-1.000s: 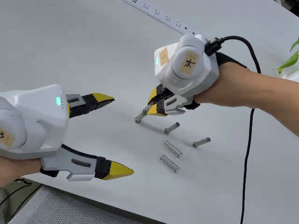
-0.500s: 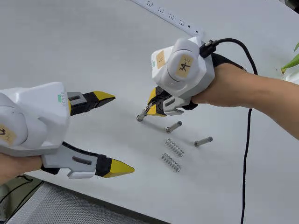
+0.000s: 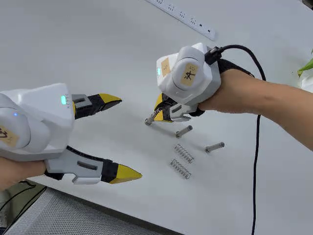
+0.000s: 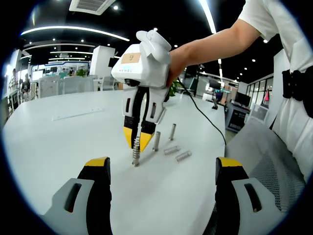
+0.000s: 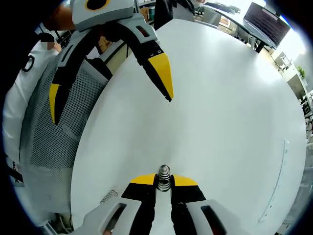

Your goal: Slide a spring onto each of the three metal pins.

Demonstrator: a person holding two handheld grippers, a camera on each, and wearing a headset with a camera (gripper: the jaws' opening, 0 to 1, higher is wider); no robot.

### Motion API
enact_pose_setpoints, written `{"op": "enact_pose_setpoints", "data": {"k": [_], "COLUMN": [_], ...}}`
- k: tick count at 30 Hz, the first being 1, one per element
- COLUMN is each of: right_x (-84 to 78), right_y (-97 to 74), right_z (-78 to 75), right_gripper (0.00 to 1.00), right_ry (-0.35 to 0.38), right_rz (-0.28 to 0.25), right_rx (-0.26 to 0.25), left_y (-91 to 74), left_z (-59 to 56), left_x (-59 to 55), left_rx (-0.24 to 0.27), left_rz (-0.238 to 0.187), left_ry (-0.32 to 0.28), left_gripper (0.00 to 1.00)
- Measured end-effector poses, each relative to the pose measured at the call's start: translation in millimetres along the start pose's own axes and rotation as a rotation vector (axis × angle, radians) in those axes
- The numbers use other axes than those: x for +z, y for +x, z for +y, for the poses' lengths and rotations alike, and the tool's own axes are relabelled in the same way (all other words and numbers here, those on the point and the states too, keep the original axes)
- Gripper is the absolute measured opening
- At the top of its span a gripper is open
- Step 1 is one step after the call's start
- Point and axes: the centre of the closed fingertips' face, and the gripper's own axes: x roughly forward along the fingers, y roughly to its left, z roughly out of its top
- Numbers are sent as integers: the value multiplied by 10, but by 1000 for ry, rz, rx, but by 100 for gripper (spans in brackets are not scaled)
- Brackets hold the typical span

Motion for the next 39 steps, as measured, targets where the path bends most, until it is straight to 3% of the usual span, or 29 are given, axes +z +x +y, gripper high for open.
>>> {"op": "enact_pose_setpoints", "data": {"k": [21,39], "right_x": [-43,-45], "right_y": [161,160], "right_z": [-1,29], "right_gripper": [8,13], "right_ry": [19,41], "right_rz": [-8,-28], "right_rx": [7,10], "left_y": [4,11], "left_z": [-3,-6], "left_x": [-12,-6], "left_rx": [-1,-3], "left_rz": [2,8], "left_ry": [-12,-11], "left_gripper": [87,87]}}
